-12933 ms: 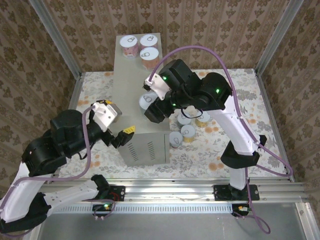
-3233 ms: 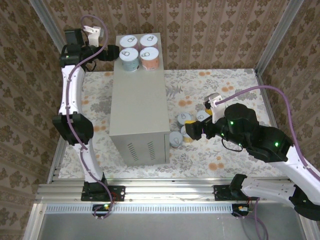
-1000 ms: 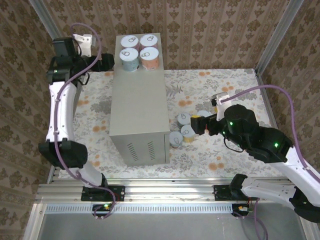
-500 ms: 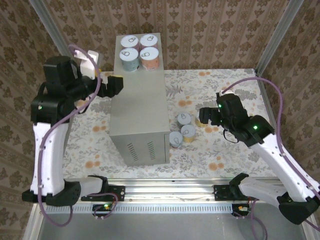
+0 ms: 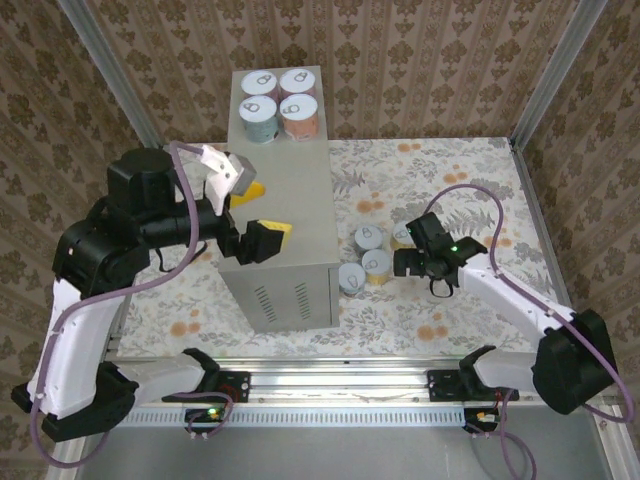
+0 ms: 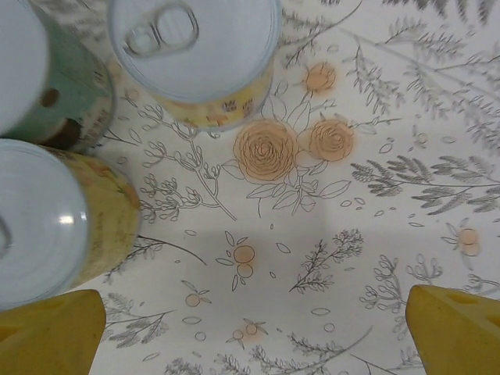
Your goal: Place and organize the canned foods onto the counter
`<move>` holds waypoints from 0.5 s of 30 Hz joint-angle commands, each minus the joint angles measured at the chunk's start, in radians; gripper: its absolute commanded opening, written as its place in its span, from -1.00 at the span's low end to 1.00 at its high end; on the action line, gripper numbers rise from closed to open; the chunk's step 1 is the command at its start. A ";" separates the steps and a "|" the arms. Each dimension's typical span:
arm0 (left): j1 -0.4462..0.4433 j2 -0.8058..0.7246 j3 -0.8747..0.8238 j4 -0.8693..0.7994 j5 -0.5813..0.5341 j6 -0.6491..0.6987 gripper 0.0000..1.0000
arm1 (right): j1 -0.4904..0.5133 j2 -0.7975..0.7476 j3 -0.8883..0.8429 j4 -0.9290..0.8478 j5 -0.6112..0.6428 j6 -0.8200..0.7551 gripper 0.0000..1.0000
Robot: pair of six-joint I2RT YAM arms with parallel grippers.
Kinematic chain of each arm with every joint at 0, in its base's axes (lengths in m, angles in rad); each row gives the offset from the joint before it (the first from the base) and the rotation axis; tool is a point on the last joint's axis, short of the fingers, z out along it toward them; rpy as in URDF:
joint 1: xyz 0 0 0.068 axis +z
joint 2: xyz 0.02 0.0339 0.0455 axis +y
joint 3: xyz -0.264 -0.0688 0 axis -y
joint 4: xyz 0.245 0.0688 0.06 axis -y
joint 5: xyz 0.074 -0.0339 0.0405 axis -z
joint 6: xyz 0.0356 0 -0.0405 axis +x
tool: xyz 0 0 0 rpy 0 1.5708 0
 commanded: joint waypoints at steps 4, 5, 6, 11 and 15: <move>-0.035 -0.004 -0.036 0.011 0.009 0.002 1.00 | -0.020 0.126 0.025 0.179 -0.023 -0.012 1.00; -0.037 -0.003 -0.040 0.013 0.007 0.004 1.00 | -0.026 0.161 0.036 0.194 -0.025 -0.018 1.00; -0.039 -0.002 -0.042 0.013 0.006 0.007 1.00 | -0.031 0.185 0.046 0.202 -0.027 -0.024 1.00; -0.045 0.000 -0.054 0.006 -0.017 0.023 1.00 | -0.056 0.298 0.127 0.226 -0.042 -0.053 0.97; -0.045 0.002 -0.060 0.002 -0.026 0.032 1.00 | -0.071 0.367 0.185 0.232 -0.045 -0.071 0.95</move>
